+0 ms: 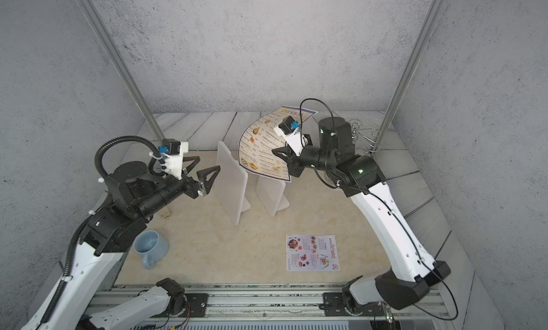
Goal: Insert the menus into the narrow rack
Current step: Adjust the menu.
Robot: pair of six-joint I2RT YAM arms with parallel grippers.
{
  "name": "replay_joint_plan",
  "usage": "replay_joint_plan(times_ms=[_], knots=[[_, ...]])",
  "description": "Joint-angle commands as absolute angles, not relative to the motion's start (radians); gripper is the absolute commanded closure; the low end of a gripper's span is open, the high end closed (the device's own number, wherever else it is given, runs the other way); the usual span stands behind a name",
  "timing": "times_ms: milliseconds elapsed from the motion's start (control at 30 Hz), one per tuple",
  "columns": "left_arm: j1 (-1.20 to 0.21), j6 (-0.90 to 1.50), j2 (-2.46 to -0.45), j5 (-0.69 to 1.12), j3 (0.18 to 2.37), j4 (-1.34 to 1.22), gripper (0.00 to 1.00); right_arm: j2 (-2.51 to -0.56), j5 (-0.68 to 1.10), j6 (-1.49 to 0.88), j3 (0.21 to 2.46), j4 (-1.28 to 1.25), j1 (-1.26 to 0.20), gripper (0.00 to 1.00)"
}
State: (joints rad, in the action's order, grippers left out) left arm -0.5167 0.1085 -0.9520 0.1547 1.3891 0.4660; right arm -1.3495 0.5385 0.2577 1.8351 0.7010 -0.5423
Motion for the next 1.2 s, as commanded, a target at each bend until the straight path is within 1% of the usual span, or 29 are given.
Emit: replay_joint_plan(times_ms=[0, 67, 133, 233, 400, 500, 700, 833, 900, 967, 1067, 1167], knots=[[-0.498, 0.016, -0.945, 0.198, 1.430, 0.497, 0.12, -1.214, 0.716, 0.326, 1.814, 0.724, -0.545, 0.99], [-0.482, -0.002, -0.952, 0.262, 1.447, 0.503, 0.11, -1.167, 0.775, 0.340, 1.790, 0.737, -0.545, 0.99], [-0.461, -0.013, -0.962, 0.371, 1.461, 0.516, 0.12, -1.131, 0.825, 0.356, 1.756, 0.752, -0.544, 0.99], [-0.440, -0.016, -0.959, 0.507, 1.454, 0.518, 0.12, -1.128, 0.900, 0.394, 1.744, 0.818, -0.545, 1.00], [-0.426, -0.006, -0.954, 0.714, 1.409, 0.472, 0.12, -1.137, 0.940, 0.409, 1.711, 0.835, -0.544, 1.00], [-0.419, 0.000, -0.954, 0.787, 1.381, 0.443, 0.13, -1.152, 0.949, 0.423, 1.714, 0.857, -0.544, 1.00], [-0.406, 0.021, -0.959, 0.838, 1.353, 0.400, 0.14, -1.150, 0.945, 0.443, 1.710, 0.871, -0.545, 1.00], [-0.385, 0.000, -0.948, 0.744, 1.357, 0.446, 0.14, -1.142, 0.904, 0.440, 1.710, 0.867, -0.545, 1.00], [-0.363, -0.019, -0.935, 0.666, 1.370, 0.495, 0.14, -1.141, 0.872, 0.440, 1.715, 0.867, -0.543, 1.00], [-0.329, -0.028, -0.922, 0.629, 1.371, 0.526, 0.14, -1.149, 0.861, 0.441, 1.725, 0.875, -0.544, 1.00], [-0.262, -0.024, -0.907, 0.662, 1.370, 0.538, 0.14, -1.169, 0.858, 0.442, 1.745, 0.888, -0.544, 1.00], [-0.208, -0.026, -0.891, 0.733, 1.357, 0.530, 0.15, -1.172, 0.853, 0.441, 1.747, 0.881, -0.544, 1.00]])
